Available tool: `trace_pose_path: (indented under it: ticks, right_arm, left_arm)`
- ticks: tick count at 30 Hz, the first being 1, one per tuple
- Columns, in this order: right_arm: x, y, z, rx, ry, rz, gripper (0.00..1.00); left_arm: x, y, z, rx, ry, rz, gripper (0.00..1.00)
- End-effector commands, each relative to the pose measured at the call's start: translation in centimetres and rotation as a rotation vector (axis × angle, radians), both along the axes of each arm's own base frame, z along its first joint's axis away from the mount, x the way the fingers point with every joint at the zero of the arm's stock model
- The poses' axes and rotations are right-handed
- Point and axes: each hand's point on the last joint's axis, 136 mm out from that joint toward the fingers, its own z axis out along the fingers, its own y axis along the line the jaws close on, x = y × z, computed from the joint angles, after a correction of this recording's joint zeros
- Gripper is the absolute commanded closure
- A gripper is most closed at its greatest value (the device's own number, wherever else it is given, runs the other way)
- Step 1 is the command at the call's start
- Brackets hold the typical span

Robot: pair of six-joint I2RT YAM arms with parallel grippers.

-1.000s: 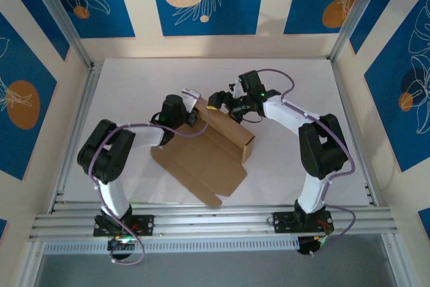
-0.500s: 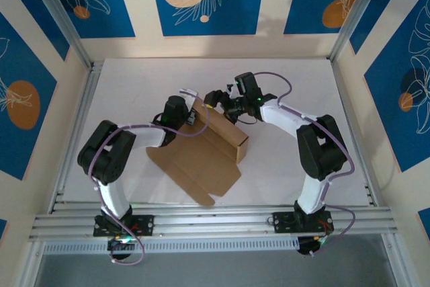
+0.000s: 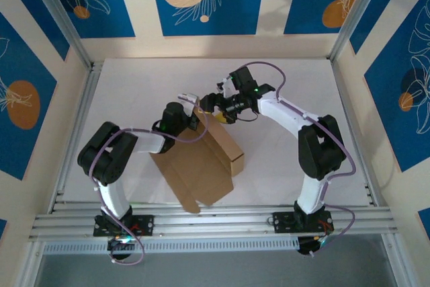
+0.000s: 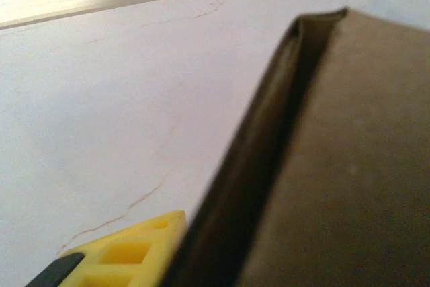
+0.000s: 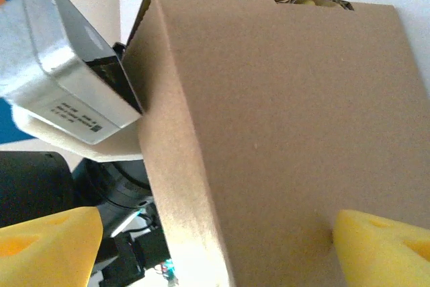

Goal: Fold the paper box

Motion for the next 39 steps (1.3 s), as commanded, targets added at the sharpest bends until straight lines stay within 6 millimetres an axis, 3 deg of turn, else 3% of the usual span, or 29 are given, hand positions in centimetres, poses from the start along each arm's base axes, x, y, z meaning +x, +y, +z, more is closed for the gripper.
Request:
trace_pose_path:
  ticks: [1,9,13,16,20,26,29,34,39]
  right_arm:
    - [-1.3,-0.7,-2.8,-0.095,0.039,0.063,0.13]
    - [-0.6,-2.1,-4.4,-0.122,0.067,0.04,0.29]
    - [-0.4,-2.2,-3.7,-0.087,0.065,0.047,0.33]
    - [-0.2,-2.3,-3.0,-0.049,0.067,0.055,0.34]
    - [0.0,-2.3,-2.0,0.015,0.071,0.073,0.35]
    - [-0.4,-1.8,-1.6,0.096,0.109,0.118,0.35]
    - [-0.4,-1.6,-1.5,0.116,0.117,0.13,0.35]
    - [-0.3,-1.5,-0.9,0.147,0.118,0.136,0.35]
    - [0.0,-1.4,-0.4,0.159,0.114,0.137,0.36]
  left_arm:
    - [-1.3,-1.5,0.1,-0.08,0.03,-0.074,0.69]
    - [-1.3,-1.0,0.4,-0.109,0.033,-0.076,0.61]
    - [-1.8,-0.7,1.1,-0.107,-0.002,-0.105,0.54]
    - [-1.6,1.0,1.7,-0.111,-0.022,-0.07,0.46]
    - [-1.5,2.4,1.3,-0.122,-0.01,-0.077,0.45]
    - [-1.9,-0.6,0.4,-0.15,0.056,-0.274,0.45]
    - [-1.0,-1.1,0.0,-0.139,0.106,-0.267,0.45]
    - [0.1,-1.1,-0.8,-0.106,0.163,-0.233,0.53]
    - [-0.7,-1.4,-2.2,-0.047,0.184,-0.251,0.7]
